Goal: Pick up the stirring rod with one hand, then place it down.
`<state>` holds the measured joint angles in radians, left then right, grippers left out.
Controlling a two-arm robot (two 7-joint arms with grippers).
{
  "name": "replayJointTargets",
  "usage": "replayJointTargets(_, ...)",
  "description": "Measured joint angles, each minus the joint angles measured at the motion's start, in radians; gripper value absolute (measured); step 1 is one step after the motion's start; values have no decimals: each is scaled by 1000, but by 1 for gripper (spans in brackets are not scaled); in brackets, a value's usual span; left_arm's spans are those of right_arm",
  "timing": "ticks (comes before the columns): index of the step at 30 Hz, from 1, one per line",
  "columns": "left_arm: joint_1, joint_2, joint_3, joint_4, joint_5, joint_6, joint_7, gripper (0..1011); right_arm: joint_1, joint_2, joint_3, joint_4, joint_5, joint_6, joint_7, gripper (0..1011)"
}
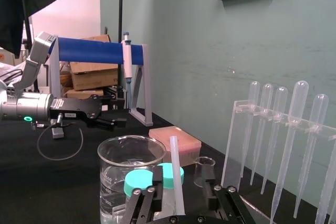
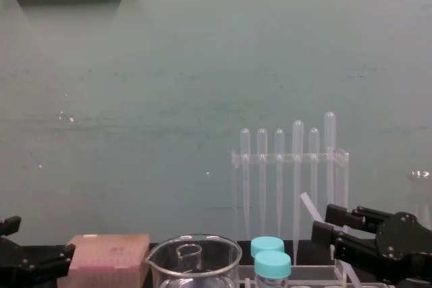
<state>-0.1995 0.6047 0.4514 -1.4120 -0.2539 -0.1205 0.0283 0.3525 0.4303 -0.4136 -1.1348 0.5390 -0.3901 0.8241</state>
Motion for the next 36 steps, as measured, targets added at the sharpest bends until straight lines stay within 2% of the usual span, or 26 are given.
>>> replayJointTargets(2,0,0,0,0,0,0,0,1000,0,0,0,0,0,0,0,498)
replayJointTargets(3,0,0,0,0,0,0,0,1000,0,0,0,0,0,0,0,561)
replayJointTargets(6,0,0,0,0,0,0,0,1000,0,0,0,0,1,0,0,618)
replayJointTargets(10,0,0,0,0,0,0,0,1000,0,0,0,0,1,-1,1,781)
replayJointTargets(17,0,0,0,0,0,0,0,1000,0,0,0,0,1,-1,1,967)
replayJointTargets(19,0,0,0,0,0,0,0,1000,-2,-3,9,-16,-1,-22,-6,1003)
replayJointTargets(24,0,0,0,0,0,0,0,1000,-16,-10,43,-70,-6,-82,-39,1003)
replayJointTargets(28,0,0,0,0,0,0,0,1000,-38,-12,91,-123,-24,-122,-99,1003)
replayJointTargets(31,0,0,0,0,0,0,0,1000,-56,-11,120,-147,-50,-122,-160,1003)
replayJointTargets(32,0,0,0,0,0,0,0,1000,-69,-9,139,-159,-67,-111,-201,1003)
replayJointTargets(35,0,0,0,0,0,0,0,1000,-94,-6,169,-174,-89,-81,-266,1003)
replayJointTargets(36,0,0,0,0,0,0,0,1000,-110,-2,185,-181,-102,-57,-303,1003)
